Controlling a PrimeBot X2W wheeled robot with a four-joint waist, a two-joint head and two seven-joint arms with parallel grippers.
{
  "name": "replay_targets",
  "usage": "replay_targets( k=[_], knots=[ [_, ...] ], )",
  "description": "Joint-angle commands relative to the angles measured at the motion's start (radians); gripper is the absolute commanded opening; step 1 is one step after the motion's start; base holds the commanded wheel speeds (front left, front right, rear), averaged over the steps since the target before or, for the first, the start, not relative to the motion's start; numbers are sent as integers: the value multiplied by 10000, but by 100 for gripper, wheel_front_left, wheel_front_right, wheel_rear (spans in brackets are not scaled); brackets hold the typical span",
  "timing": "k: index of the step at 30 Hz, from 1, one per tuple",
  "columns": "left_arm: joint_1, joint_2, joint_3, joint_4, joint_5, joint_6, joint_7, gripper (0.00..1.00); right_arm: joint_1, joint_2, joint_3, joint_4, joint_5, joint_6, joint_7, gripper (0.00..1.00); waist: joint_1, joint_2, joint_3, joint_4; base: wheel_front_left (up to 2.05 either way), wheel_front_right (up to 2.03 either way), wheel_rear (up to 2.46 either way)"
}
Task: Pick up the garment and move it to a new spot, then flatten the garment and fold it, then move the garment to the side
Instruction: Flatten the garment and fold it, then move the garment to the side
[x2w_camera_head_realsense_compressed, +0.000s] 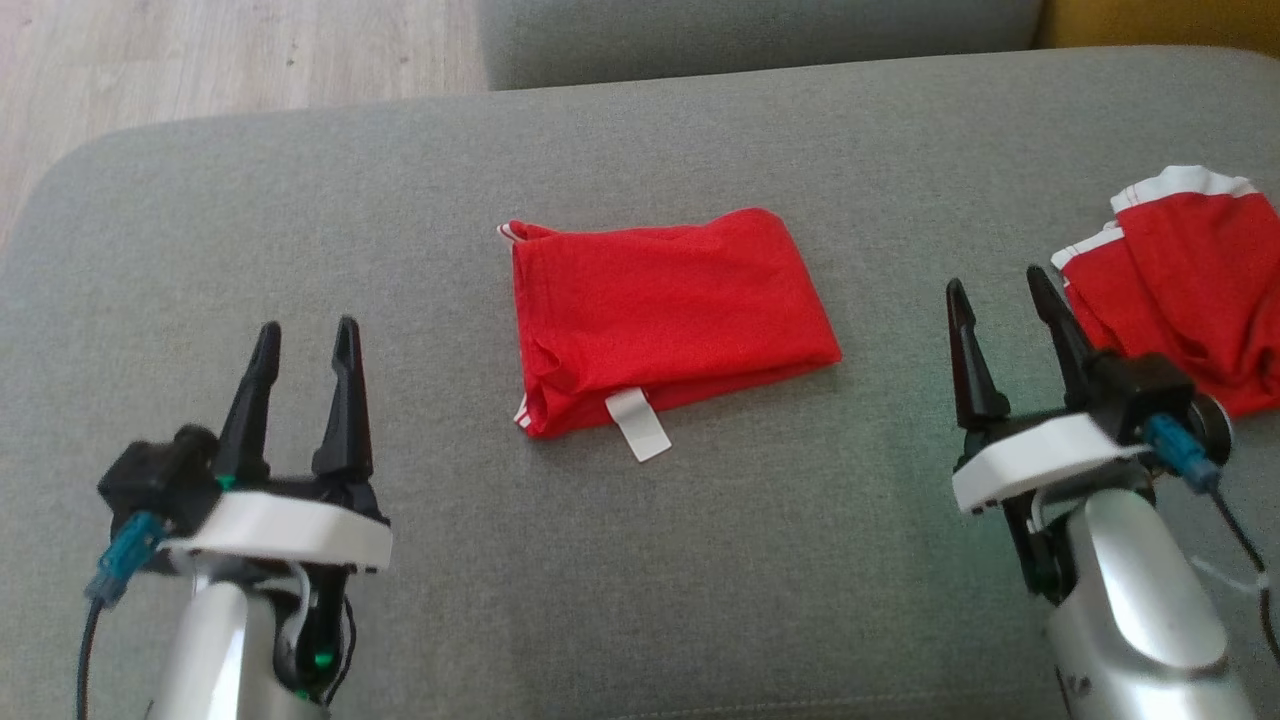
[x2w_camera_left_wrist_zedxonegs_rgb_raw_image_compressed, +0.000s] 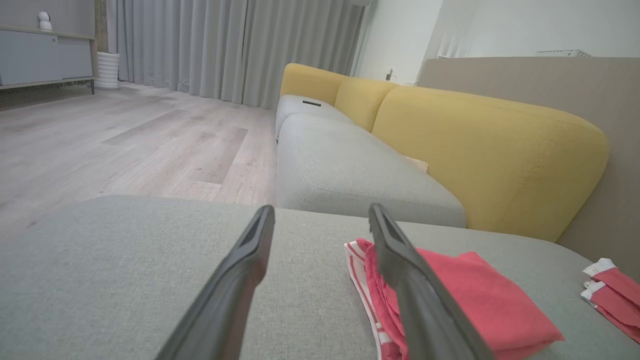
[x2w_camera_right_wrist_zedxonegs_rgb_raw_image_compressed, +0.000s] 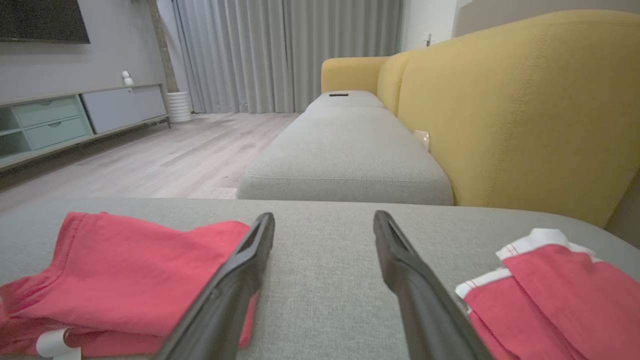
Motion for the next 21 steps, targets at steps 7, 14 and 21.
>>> replay_targets(
  k=[7,14,21],
  knots=[
    [-33,84,198,-468,-153,45,-51,100,269,322,-181,-777,-513,-9,-110,100,0,-1,-59,-2,0,0,0],
    [-198,83,54,-510,-186,64,-51,100,250,369,-251,-782,-678,-9,-110,100,0,-1,95,117,0,0,0],
    [-570,82,-235,-583,-263,56,-51,100,-273,377,-337,-385,-930,-9,204,100,0,-1,762,419,0,0,0]
  ],
)
